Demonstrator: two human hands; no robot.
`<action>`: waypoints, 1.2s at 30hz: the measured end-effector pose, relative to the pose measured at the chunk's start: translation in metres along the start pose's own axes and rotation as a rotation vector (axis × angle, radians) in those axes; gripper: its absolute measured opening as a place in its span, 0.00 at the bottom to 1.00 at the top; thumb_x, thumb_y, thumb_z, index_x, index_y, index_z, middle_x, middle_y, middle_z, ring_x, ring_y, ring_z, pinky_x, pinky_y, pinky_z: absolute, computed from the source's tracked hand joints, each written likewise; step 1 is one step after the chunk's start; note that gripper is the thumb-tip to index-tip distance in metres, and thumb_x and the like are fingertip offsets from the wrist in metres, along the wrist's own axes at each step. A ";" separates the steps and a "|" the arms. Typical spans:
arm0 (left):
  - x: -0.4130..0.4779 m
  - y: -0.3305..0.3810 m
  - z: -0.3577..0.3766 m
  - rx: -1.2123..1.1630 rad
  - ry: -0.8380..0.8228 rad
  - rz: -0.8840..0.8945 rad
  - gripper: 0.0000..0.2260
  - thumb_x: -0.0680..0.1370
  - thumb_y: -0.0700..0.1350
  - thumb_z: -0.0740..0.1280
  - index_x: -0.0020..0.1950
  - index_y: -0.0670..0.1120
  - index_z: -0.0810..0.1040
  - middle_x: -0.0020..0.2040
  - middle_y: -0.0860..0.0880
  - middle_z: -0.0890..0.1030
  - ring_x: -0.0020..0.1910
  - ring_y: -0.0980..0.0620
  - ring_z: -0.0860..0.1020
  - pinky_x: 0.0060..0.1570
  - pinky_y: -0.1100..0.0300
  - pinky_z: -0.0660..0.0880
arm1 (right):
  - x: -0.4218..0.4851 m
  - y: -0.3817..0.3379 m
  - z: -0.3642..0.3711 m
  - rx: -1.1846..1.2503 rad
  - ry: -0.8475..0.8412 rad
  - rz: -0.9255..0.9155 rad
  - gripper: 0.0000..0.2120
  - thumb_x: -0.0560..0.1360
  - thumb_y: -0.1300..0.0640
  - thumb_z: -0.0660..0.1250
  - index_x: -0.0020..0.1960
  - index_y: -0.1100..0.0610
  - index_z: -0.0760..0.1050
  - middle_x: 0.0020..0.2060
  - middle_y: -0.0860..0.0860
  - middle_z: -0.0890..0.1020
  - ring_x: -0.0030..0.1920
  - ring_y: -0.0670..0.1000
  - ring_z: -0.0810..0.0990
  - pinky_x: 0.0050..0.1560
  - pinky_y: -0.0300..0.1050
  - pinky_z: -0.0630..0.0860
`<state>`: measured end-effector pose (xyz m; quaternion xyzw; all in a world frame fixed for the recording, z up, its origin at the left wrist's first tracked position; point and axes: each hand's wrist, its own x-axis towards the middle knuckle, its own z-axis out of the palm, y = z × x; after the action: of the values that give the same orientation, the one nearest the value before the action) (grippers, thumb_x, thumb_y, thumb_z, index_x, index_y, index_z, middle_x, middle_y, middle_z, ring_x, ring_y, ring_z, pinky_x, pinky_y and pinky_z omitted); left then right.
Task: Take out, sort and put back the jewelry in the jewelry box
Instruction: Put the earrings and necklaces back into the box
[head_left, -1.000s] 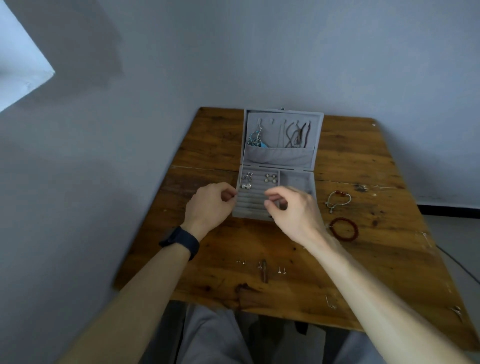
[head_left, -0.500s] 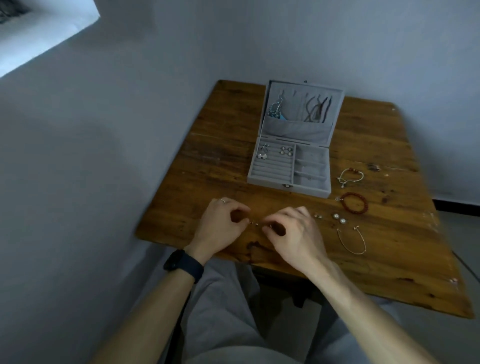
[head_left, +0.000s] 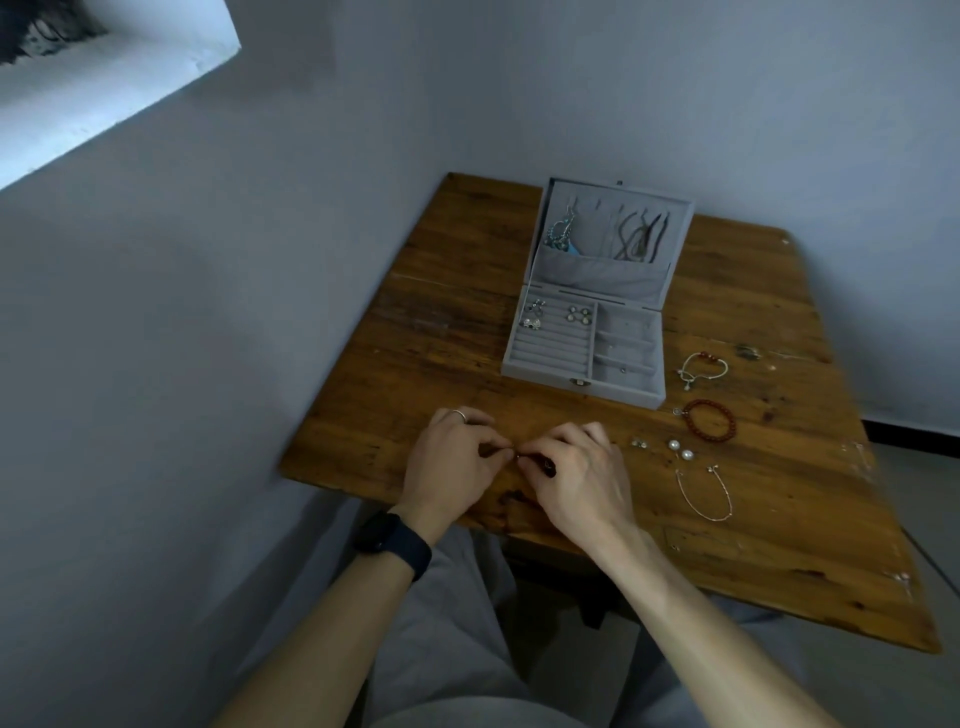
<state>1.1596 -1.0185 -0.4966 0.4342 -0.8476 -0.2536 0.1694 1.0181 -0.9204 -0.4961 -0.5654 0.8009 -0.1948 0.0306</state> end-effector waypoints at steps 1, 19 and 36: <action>0.000 0.000 0.000 0.014 0.006 0.006 0.08 0.77 0.54 0.71 0.54 0.55 0.86 0.60 0.57 0.78 0.63 0.57 0.69 0.57 0.63 0.68 | 0.000 0.000 0.001 0.000 0.006 0.000 0.10 0.78 0.45 0.67 0.55 0.45 0.84 0.51 0.44 0.81 0.53 0.51 0.72 0.47 0.50 0.72; 0.000 -0.005 -0.001 -0.098 -0.002 -0.010 0.05 0.80 0.52 0.68 0.53 0.55 0.82 0.54 0.57 0.80 0.57 0.58 0.72 0.57 0.57 0.74 | 0.000 -0.001 0.003 -0.015 0.083 -0.060 0.09 0.80 0.50 0.66 0.55 0.48 0.83 0.49 0.46 0.83 0.51 0.51 0.74 0.44 0.48 0.72; 0.069 0.007 -0.038 -0.278 -0.042 -0.089 0.06 0.80 0.54 0.68 0.53 0.54 0.81 0.49 0.59 0.81 0.49 0.66 0.76 0.46 0.70 0.70 | 0.036 0.038 -0.030 0.318 0.156 0.039 0.06 0.80 0.52 0.67 0.54 0.51 0.80 0.48 0.42 0.83 0.51 0.46 0.77 0.48 0.38 0.68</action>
<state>1.1354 -1.0828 -0.4575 0.4383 -0.7875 -0.3850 0.1989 0.9631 -0.9338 -0.4754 -0.5211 0.7707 -0.3615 0.0611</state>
